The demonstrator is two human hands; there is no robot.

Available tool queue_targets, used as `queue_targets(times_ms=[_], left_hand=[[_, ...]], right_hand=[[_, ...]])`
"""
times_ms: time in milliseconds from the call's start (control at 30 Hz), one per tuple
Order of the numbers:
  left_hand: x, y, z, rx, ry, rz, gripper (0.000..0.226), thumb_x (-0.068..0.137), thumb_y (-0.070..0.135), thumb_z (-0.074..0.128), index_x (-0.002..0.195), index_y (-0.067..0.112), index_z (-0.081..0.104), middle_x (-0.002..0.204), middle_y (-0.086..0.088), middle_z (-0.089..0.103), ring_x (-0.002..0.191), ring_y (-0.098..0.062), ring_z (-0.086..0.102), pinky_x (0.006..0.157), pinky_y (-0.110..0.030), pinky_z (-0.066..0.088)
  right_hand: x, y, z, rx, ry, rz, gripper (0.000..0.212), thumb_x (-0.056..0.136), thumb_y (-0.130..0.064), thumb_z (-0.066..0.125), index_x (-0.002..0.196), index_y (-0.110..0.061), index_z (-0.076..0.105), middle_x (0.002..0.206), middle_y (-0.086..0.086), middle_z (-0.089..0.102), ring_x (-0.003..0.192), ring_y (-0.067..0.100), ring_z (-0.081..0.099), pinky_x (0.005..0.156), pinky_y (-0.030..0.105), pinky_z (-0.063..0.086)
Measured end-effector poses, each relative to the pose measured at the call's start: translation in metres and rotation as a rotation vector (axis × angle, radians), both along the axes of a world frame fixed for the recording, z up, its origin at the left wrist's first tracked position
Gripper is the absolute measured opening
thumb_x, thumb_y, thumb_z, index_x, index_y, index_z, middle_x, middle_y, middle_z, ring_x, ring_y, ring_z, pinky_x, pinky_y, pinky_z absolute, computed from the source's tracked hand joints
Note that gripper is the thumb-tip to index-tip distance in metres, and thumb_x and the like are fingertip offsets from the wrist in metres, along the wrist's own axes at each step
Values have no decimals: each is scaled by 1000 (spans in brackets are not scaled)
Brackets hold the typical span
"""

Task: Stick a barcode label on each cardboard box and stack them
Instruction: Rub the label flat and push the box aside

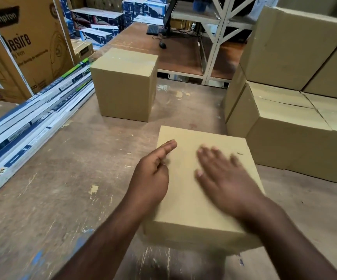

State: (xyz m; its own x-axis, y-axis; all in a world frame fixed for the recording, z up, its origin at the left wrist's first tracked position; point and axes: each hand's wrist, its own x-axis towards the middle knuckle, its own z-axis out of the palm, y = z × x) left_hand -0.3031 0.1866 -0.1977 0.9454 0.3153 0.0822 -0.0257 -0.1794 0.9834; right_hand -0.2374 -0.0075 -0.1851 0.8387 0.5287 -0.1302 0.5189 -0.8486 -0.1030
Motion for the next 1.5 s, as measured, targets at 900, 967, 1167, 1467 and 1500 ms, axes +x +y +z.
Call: queue_targets(times_ms=[900, 967, 1167, 1467, 1500], left_hand=[[7, -20, -8, 808, 82, -76, 54, 106, 43, 35, 157, 23, 35, 166, 12, 24, 155, -5, 8, 128, -31, -1], [7, -19, -9, 776, 70, -60, 53, 106, 42, 40, 156, 25, 37, 165, 14, 26, 154, -2, 10, 128, -34, -2], [7, -21, -11, 723, 47, -69, 54, 105, 42, 43, 156, 26, 36, 165, 16, 25, 153, 2, 7, 127, -27, 2], [6, -20, -9, 753, 43, -29, 54, 105, 44, 43, 155, 25, 40, 164, 15, 29, 153, 1, 11, 128, -34, 2], [6, -20, -9, 751, 42, -30, 54, 105, 44, 42, 155, 24, 39, 164, 15, 28, 153, 1, 11, 128, -33, 2]], right_hand=[[-34, -33, 9, -49, -66, 66, 84, 92, -83, -1, 164, -40, 5, 168, -19, -25, 153, 6, -30, 128, 46, -13], [-34, -36, 10, 21, -114, 157, 75, 103, -72, 10, 161, -30, 35, 173, -15, -1, 159, 7, -13, 129, 48, -2], [-27, -36, 13, -31, -175, 112, 71, 103, -68, -2, 158, -42, 34, 172, -16, -10, 159, 13, -18, 128, 55, -3], [-41, -34, 19, 3, -272, 243, 69, 107, -65, 20, 138, -25, 67, 167, -8, 35, 161, 18, 8, 127, 59, 10], [-45, -37, 23, 25, -298, 277, 62, 107, -64, 26, 126, -29, 74, 162, -9, 44, 160, 19, 17, 126, 60, 14]])
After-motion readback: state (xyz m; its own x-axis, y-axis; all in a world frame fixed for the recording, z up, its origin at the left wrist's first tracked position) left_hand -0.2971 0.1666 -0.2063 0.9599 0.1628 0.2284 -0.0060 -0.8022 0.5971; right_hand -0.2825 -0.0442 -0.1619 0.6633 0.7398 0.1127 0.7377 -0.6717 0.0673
